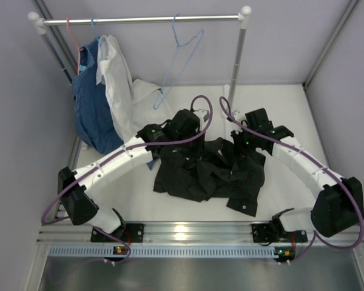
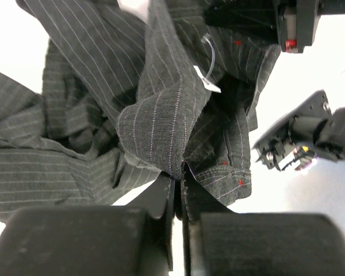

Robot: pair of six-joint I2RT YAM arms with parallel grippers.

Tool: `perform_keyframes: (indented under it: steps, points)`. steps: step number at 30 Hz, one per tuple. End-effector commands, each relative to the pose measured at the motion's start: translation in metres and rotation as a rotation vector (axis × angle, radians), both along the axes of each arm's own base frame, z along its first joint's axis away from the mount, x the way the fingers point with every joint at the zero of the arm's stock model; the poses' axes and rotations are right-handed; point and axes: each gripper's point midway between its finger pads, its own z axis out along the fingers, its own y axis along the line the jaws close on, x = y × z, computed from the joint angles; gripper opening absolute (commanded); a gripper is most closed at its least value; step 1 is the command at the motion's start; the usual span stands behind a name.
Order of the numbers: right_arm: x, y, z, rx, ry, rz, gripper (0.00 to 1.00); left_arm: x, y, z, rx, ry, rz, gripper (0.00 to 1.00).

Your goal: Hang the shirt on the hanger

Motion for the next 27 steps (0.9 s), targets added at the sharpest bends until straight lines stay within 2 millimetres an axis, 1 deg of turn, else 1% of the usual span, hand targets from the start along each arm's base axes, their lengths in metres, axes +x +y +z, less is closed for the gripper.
perform_keyframes:
  steps: [1, 2, 3, 4, 5, 6, 7, 8, 9, 11, 12, 13, 14, 15, 16, 17, 18, 19, 21, 25, 27]
  points:
    - [0.029, -0.008, 0.036, 0.028, -0.129, -0.189, 0.0, 0.02, -0.003, 0.017, 0.0, -0.058, 0.077, 0.1]
    - [0.03, -0.017, 0.037, 0.032, -0.126, -0.3, 0.0, 0.023, -0.003, 0.017, 0.002, -0.046, 0.114, 0.14]
    - [0.028, -0.02, 0.045, 0.053, -0.145, -0.343, 0.0, 0.029, -0.002, 0.017, 0.008, -0.052, 0.151, 0.19]
    - [0.028, -0.023, 0.047, 0.065, -0.152, -0.389, 0.0, 0.033, -0.003, 0.013, 0.018, -0.043, 0.179, 0.27]
    - [0.026, -0.029, 0.046, 0.078, -0.146, -0.465, 0.0, 0.04, -0.002, 0.017, 0.011, -0.036, 0.253, 0.37]
    - [0.023, -0.029, 0.055, 0.112, -0.171, -0.484, 0.0, 0.041, -0.003, 0.015, 0.011, -0.02, 0.274, 0.45]
    - [0.021, -0.033, 0.054, 0.121, -0.168, -0.532, 0.0, 0.043, -0.006, 0.01, 0.012, 0.0, 0.294, 0.52]
    - [0.019, -0.035, 0.055, 0.129, -0.174, -0.556, 0.0, 0.042, -0.01, 0.01, -0.009, 0.036, 0.335, 0.61]
    - [0.016, -0.037, 0.06, 0.142, -0.19, -0.569, 0.0, 0.042, -0.013, 0.007, -0.013, 0.054, 0.345, 0.65]
    - [0.016, -0.044, 0.062, 0.14, -0.208, -0.609, 0.0, 0.039, -0.023, 0.006, -0.014, 0.075, 0.37, 0.74]
    - [0.015, -0.046, 0.064, 0.14, -0.22, -0.618, 0.0, 0.034, -0.022, 0.002, 0.017, 0.087, 0.38, 0.85]
    - [0.015, -0.05, 0.063, 0.127, -0.225, -0.638, 0.0, 0.026, -0.029, 0.003, 0.022, 0.097, 0.386, 0.98]
    - [0.015, -0.051, 0.063, 0.126, -0.23, -0.645, 0.0, 0.024, -0.033, 0.0, 0.044, 0.097, 0.399, 0.98]
    - [0.014, -0.052, 0.065, 0.13, -0.236, -0.651, 0.0, 0.027, -0.035, 0.012, 0.038, 0.064, 0.425, 0.98]
    - [0.013, -0.052, 0.063, 0.134, -0.234, -0.654, 0.0, 0.023, -0.032, 0.011, 0.067, 0.066, 0.441, 0.98]
    - [0.014, -0.051, 0.066, 0.146, -0.245, -0.657, 0.0, 0.017, -0.035, 0.012, 0.071, 0.072, 0.463, 0.98]
    - [0.013, -0.051, 0.069, 0.162, -0.258, -0.657, 0.0, 0.021, -0.034, 0.013, 0.079, 0.059, 0.496, 0.98]
    - [0.012, -0.051, 0.067, 0.166, -0.261, -0.667, 0.0, 0.019, -0.031, 0.011, 0.083, 0.075, 0.526, 0.98]
    - [0.011, -0.052, 0.072, 0.18, -0.283, -0.673, 0.0, 0.019, -0.027, 0.007, 0.093, 0.091, 0.565, 0.98]
    - [0.01, -0.058, 0.068, 0.157, -0.303, -0.684, 0.0, 0.012, -0.021, 0.002, 0.088, 0.127, 0.663, 0.98]
    - [0.01, -0.058, 0.07, 0.169, -0.316, -0.683, 0.0, 0.01, -0.017, -0.003, 0.091, 0.139, 0.695, 0.98]
